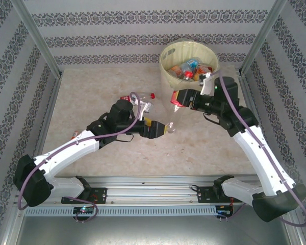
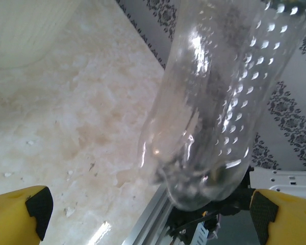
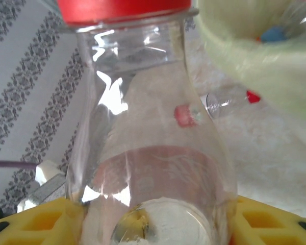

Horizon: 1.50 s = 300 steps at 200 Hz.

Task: Put the plastic bottles in the bin

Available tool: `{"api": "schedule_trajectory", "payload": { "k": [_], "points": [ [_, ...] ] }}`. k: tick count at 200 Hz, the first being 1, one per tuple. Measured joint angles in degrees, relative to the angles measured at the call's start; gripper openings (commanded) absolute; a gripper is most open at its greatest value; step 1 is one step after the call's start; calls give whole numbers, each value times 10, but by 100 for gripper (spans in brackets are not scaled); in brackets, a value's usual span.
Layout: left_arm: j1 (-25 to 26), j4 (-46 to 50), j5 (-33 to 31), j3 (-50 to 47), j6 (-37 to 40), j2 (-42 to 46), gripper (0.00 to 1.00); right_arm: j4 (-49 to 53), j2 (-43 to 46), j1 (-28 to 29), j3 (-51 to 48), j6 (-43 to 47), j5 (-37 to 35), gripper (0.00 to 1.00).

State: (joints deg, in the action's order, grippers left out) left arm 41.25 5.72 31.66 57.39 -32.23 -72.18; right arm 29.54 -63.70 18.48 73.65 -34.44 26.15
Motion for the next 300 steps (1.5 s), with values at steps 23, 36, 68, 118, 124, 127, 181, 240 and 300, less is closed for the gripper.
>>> {"api": "schedule_trajectory", "payload": {
  "k": [23, 36, 68, 118, 124, 127, 181, 240, 300],
  "points": [
    [0, -18, -2, 3, 0, 5, 100, 40, -10, -24, 68, 28, -11, 55],
    [0, -23, -4, 6, 0, 6, 100, 59, -24, -35, 115, 44, -22, 55],
    [0, -24, -6, 10, 0, 6, 100, 91, -83, -50, 245, 77, -59, 55],
    [0, -20, -19, 10, 3, 23, 100, 112, -208, -56, 414, 101, -118, 55],
    [0, -18, -20, 10, 5, 27, 100, 114, -222, -56, 431, 103, -126, 55],
    [0, -17, -21, 10, 5, 29, 100, 114, -229, -57, 438, 103, -130, 54],
    [-1, 0, -31, 10, 13, 43, 100, 114, -336, -68, 543, 80, -200, 55],
    [-1, 16, -52, 7, 20, 52, 100, 115, -454, -70, 628, -15, -226, 54],
    [-1, 32, -73, -11, 26, 94, 100, 109, -506, -70, 623, -113, -236, 57]
  ]
}}
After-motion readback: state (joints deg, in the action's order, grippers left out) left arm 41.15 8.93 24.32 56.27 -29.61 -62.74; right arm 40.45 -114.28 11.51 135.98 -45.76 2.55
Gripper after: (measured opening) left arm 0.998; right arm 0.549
